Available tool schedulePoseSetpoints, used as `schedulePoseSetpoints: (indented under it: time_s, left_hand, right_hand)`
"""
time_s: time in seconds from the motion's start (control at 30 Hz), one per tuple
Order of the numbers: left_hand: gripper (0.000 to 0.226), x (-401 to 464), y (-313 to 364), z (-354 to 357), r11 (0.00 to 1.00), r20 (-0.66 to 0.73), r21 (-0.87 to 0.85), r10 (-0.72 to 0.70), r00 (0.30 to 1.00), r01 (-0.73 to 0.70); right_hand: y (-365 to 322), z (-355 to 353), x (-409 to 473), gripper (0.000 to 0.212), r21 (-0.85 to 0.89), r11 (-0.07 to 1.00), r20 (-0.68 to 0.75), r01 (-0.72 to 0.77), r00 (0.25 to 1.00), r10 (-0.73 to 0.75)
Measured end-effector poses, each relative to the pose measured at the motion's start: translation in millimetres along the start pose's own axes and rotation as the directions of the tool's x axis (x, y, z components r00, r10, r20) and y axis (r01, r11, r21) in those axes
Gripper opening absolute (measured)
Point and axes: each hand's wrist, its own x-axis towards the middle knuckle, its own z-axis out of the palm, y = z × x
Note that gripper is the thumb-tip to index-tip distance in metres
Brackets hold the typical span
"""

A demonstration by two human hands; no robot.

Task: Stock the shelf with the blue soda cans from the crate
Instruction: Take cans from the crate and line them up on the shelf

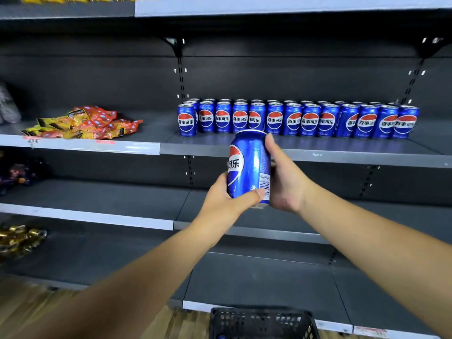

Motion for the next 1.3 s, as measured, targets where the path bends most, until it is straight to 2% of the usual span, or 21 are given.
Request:
schedulePoseSetpoints:
  time_s: [0.17,0.3,0.4,0.47,0.53,0.63,0.73,0.8,0.9,0.97,1.07,1.13,1.2,1.3]
  left_hand:
    - [0.042,1,7,-7,0.994,0.097,0.092,-0.073,0.993,0.064]
    - [0.063,5,11,-16,0.976,0.177,0.209,-0.105,0.979,0.067]
    - [0.071,7,11,-16,0.975,0.181,0.209,-0.114,0.977,0.075]
    - [0.079,7,8,-12,0.968,0.122,0.240,-0.103,0.987,0.071]
    - [0.073,7,5,-10,0.972,0.067,0.228,-0.069,0.995,0.052]
    - [0.040,6,9,-11,0.985,0.013,0.173,-0.004,1.000,0.002]
    - [0.031,3,15,-12,0.990,0.043,0.144,0.007,0.999,-0.013]
    - [0.031,0,20,-13,0.995,0.108,0.086,-0.061,0.992,0.052]
    - [0.048,-2,26,-16,0.991,0.216,0.069,-0.127,0.968,0.114]
    - [0.054,-3,27,-19,0.987,0.255,0.082,-0.152,0.955,0.136]
    - [0.047,-4,25,-18,0.978,0.271,0.062,-0.209,0.940,0.200]
    - [0.058,-4,23,-14,0.967,0.233,0.024,-0.252,0.939,0.253]
    - [0.068,-3,19,-10,0.968,0.181,0.057,-0.252,0.951,0.246]
    - [0.067,-4,14,-5,0.970,0.148,0.106,-0.233,0.961,0.219]
  right_hand:
    - [3,9,5,0.044,0.055,0.998,-0.033,0.024,0.999,-0.022]
    - [10,8,5,0.043,-0.061,0.998,-0.113,0.035,0.993,-0.042]
    - [17,13,4,0.053,-0.122,0.989,-0.191,0.085,0.976,-0.108]
    - [20,19,2,0.045,-0.148,0.978,-0.191,0.145,0.967,-0.172]
    - [18,23,1,0.036,-0.197,0.965,-0.166,0.175,0.964,-0.209]
    - [9,28,0,0.039,-0.257,0.950,-0.104,0.178,0.972,-0.210]
    - [2,27,-2,0.040,-0.307,0.933,-0.065,0.188,0.974,-0.217]
    - [0,21,-4,0.044,-0.306,0.937,-0.019,0.168,0.983,-0.183]
    - [-1,13,-7,0.060,-0.240,0.969,0.087,0.064,0.995,-0.044]
    - [-1,11,-9,0.054,-0.194,0.980,0.132,0.041,0.991,-0.015]
    - [3,14,-10,0.055,-0.197,0.978,0.055,0.069,0.997,-0.059]
    - [4,17,-11,0.049,-0.187,0.977,-0.045,0.099,0.993,-0.109]
    - [5,19,-11,0.047,-0.176,0.976,-0.126,0.131,0.980,-0.154]
    - [7,21,-12,0.049,-0.184,0.972,-0.143,0.150,0.974,-0.177]
